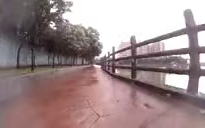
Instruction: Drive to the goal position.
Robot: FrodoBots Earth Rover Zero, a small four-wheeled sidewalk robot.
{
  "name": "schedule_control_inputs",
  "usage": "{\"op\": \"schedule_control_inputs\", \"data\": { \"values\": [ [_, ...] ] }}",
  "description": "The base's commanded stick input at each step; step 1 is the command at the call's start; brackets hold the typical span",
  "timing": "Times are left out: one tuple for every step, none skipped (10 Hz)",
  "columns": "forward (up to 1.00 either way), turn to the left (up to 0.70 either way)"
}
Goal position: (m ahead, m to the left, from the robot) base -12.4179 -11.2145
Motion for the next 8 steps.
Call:
{"op": "schedule_control_inputs", "data": {
  "values": [
    [0.00, -1.00],
    [0.00, -1.00],
    [0.00, -1.00],
    [0.00, -1.00],
    [0.00, -1.00],
    [0.00, -1.00],
    [0.00, -1.00],
    [0.00, -1.00]
  ]
}}
